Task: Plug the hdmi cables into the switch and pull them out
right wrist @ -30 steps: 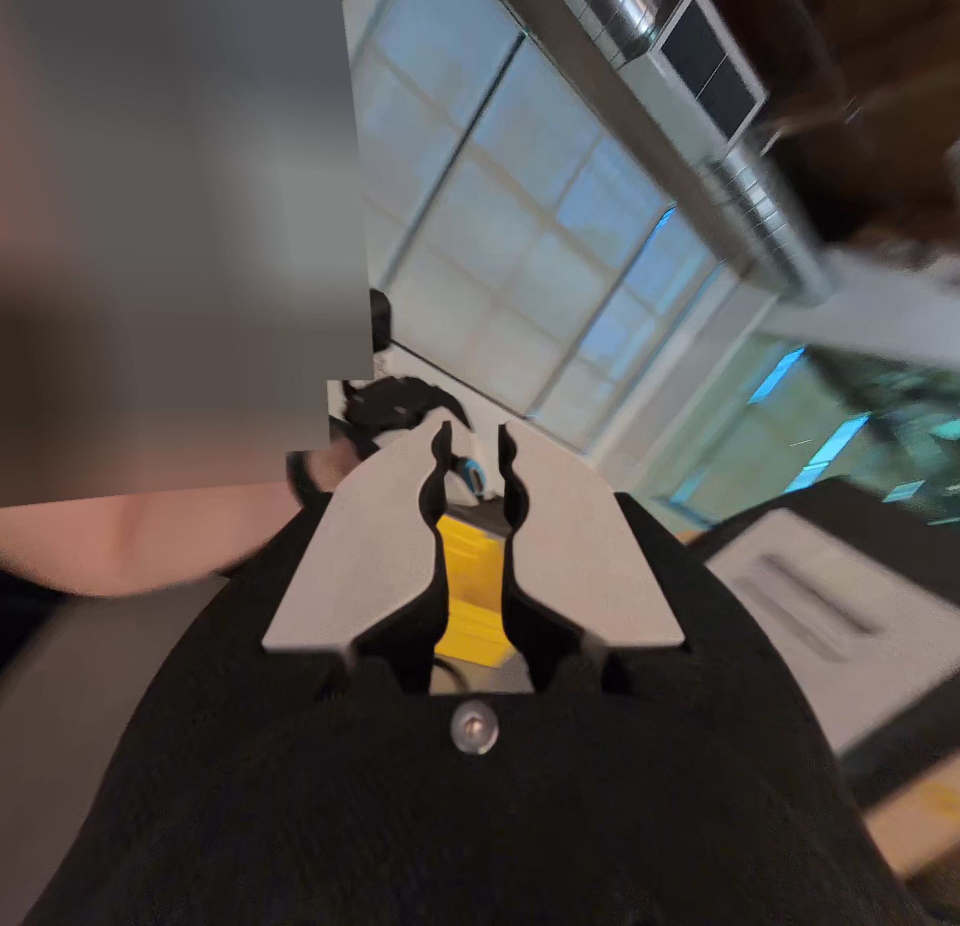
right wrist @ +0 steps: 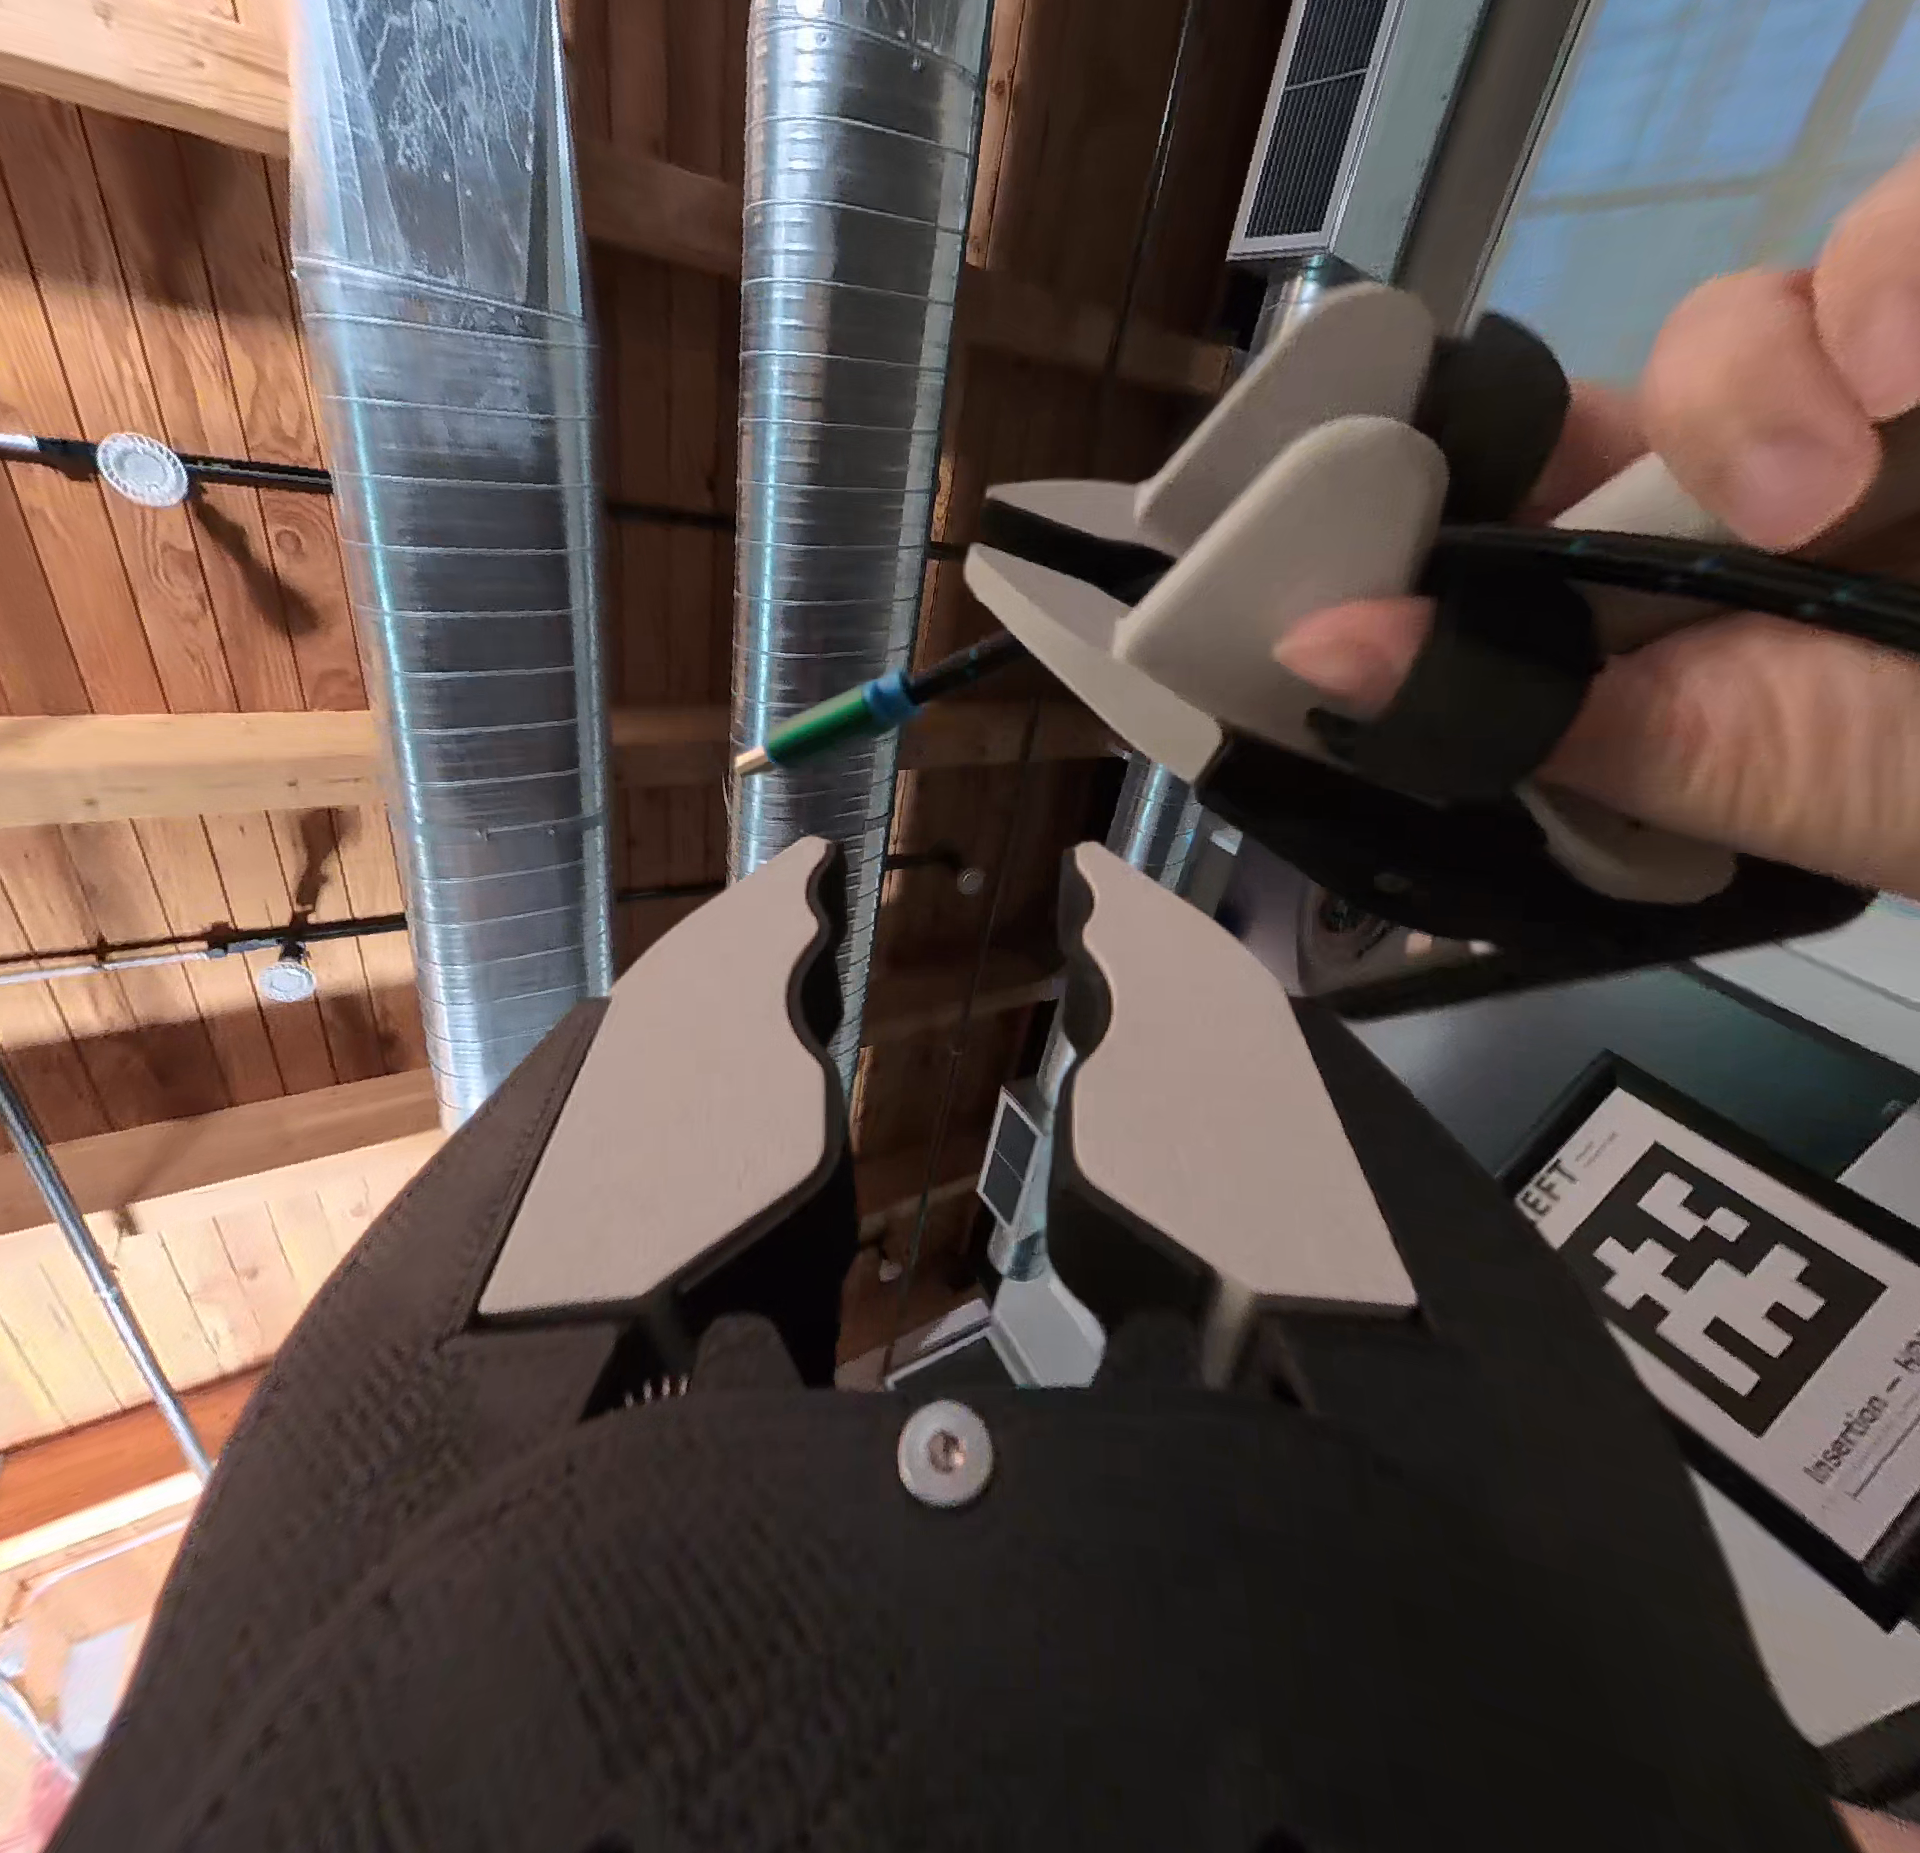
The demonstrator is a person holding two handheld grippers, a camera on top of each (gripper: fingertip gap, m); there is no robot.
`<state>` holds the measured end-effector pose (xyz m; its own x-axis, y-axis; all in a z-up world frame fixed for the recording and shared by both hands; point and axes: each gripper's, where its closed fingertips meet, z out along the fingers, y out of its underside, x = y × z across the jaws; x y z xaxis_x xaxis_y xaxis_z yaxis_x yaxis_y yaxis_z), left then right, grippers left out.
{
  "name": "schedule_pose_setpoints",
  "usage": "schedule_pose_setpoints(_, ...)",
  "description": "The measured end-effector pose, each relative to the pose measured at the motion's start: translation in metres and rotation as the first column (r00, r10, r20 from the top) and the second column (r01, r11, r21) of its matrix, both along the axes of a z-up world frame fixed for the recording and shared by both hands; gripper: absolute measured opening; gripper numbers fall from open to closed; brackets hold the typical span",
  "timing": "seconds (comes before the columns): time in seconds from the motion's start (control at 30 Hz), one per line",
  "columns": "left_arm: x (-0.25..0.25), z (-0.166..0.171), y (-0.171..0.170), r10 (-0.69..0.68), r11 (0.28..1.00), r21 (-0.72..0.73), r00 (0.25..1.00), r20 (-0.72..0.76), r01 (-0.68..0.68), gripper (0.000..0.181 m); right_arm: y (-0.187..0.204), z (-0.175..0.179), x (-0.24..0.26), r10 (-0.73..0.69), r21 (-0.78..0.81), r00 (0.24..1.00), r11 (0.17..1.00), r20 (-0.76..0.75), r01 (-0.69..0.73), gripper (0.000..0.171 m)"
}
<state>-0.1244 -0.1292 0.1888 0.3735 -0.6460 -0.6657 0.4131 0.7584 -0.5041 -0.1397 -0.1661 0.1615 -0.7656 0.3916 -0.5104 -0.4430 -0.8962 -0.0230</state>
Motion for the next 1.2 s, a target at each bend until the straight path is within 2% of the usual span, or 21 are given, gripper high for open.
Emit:
schedule_pose_setpoints(0.03, 0.001, 0.000, 0.002, 0.049, 0.999, 0.020, 0.999, 0.010, -0.049, 0.004, 0.001, 0.002, 0.003, -0.024, 0.019, 1.000, 1.000, 0.002, 0.024, 0.040)
schedule_pose_setpoints(0.13, 0.004, -0.001, 0.003, 0.167, 0.981, 0.090, 0.985, 0.036, -0.169, 0.004, 0.004, 0.012, 0.021, -0.092, 0.039, 0.996, 0.995, -0.017, 0.092, 0.040)
schedule_pose_setpoints(0.27, 0.007, 0.001, -0.004, 0.240, 0.956, 0.150, 0.966, 0.094, -0.252, 0.004, 0.009, 0.019, 0.038, -0.117, -0.012, 0.992, 0.993, -0.049, 0.116, 0.040)
schedule_pose_setpoints(0.33, 0.010, 0.000, -0.007, 0.277, 0.939, 0.179, 0.954, 0.115, -0.294, 0.004, 0.007, 0.021, 0.040, -0.090, -0.035, 0.994, 0.996, -0.066, 0.088, 0.039)
schedule_pose_setpoints(0.4, 0.015, -0.002, -0.008, 0.312, 0.922, 0.204, 0.944, 0.110, -0.329, 0.004, 0.000, 0.025, 0.033, -0.003, -0.030, 0.998, 1.000, -0.061, 0.001, 0.038)
schedule_pose_setpoints(0.53, 0.009, 0.004, 0.001, 0.345, 0.917, 0.158, 0.927, 0.150, -0.367, 0.004, -0.019, 0.036, 0.029, 0.111, 0.003, 0.991, 0.994, -0.075, -0.111, 0.041)
schedule_pose_setpoints(0.67, -0.010, 0.015, 0.011, 0.395, 0.899, 0.117, 0.896, 0.204, -0.423, 0.003, -0.027, 0.044, 0.039, 0.082, -0.013, 0.995, 0.996, -0.058, -0.083, 0.037)
schedule_pose_setpoints(0.7, -0.017, 0.018, 0.011, 0.385, 0.904, 0.107, 0.896, 0.223, -0.415, 0.003, -0.031, 0.047, 0.040, 0.074, 0.001, 0.997, 0.997, -0.013, -0.074, 0.036)
schedule_pose_setpoints(0.8, -0.034, 0.026, 0.010, 0.312, 0.940, 0.066, 0.920, 0.236, -0.335, 0.004, -0.054, 0.075, 0.066, 0.006, 0.132, 1.000, 0.991, -0.019, -0.003, 0.034)
schedule_pose_setpoints(0.9, -0.043, 0.029, 0.007, 0.188, 0.980, 0.026, 0.958, 0.217, -0.198, 0.004, -0.076, 0.098, 0.087, -0.118, 0.323, 0.993, 0.939, -0.015, 0.116, 0.033)
schedule_pose_setpoints(0.97, -0.046, 0.032, 0.001, 0.080, 0.997, -0.006, 0.970, 0.229, -0.080, 0.004, -0.075, 0.101, 0.090, -0.226, 0.418, 0.974, 0.887, 0.026, 0.195, 0.031)
schedule_pose_setpoints(1.03, -0.045, 0.033, -0.007, -0.029, 0.999, -0.022, 0.969, 0.245, 0.035, 0.004, -0.059, 0.095, 0.090, -0.280, 0.403, 0.959, 0.882, 0.029, 0.245, 0.028)
schedule_pose_setpoints(1.1, -0.040, 0.032, -0.018, -0.146, 0.987, -0.034, 0.960, 0.239, 0.159, 0.004, -0.040, 0.085, 0.082, -0.202, 0.322, 0.979, 0.929, 0.024, 0.183, 0.025)
schedule_pose_setpoints(1.2, -0.030, 0.028, -0.024, -0.244, 0.961, -0.062, 0.934, 0.262, 0.269, 0.004, -0.028, 0.064, 0.048, 0.034, 0.224, 0.999, 0.974, 0.020, -0.037, 0.027)
